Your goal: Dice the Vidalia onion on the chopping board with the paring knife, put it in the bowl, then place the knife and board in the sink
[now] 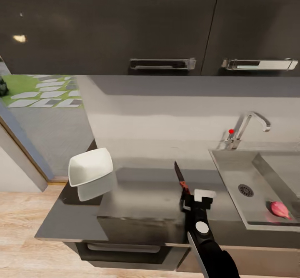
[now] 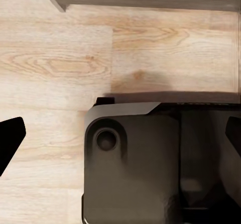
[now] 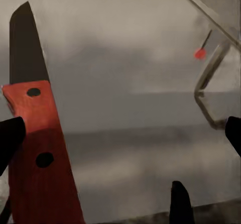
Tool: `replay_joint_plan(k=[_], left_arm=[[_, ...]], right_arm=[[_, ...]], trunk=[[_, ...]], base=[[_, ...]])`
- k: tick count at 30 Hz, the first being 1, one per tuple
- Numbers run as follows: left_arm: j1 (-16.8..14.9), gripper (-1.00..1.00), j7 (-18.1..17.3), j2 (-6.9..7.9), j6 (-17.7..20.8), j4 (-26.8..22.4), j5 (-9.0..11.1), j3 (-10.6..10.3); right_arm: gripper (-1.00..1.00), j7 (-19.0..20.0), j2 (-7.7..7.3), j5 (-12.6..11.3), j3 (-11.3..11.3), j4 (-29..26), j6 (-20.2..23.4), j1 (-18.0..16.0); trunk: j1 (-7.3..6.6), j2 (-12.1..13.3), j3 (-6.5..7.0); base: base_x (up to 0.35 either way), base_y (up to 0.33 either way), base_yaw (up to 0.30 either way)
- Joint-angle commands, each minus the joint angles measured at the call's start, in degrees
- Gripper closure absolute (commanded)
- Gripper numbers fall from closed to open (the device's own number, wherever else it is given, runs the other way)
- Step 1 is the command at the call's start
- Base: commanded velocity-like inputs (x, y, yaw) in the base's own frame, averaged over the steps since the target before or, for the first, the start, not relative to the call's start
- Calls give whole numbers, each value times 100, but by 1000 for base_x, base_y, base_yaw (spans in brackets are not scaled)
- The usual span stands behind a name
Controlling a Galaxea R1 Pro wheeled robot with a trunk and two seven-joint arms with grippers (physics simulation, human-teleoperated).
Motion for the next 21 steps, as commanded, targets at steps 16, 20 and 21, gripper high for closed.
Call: replay_joint_plan(k=[16, 20, 21], left_arm=[[3, -100, 0, -7, -9, -11, -60, 27], [2, -100, 0, -7, -9, -11, -60, 28], [3, -100, 0, -7, -8, -11, -60, 28]], right_arm=[[-100, -36, -1, 21, 4, 5, 38, -3], [-100, -36, -1, 21, 4, 5, 37, -3], [-100, -36, -1, 21, 4, 5, 37, -3]], trunk=[[4, -10, -11], [4, -10, -11], [4, -10, -11]], base=[[-12, -104, 0], [0, -1, 0], [0, 0, 0]])
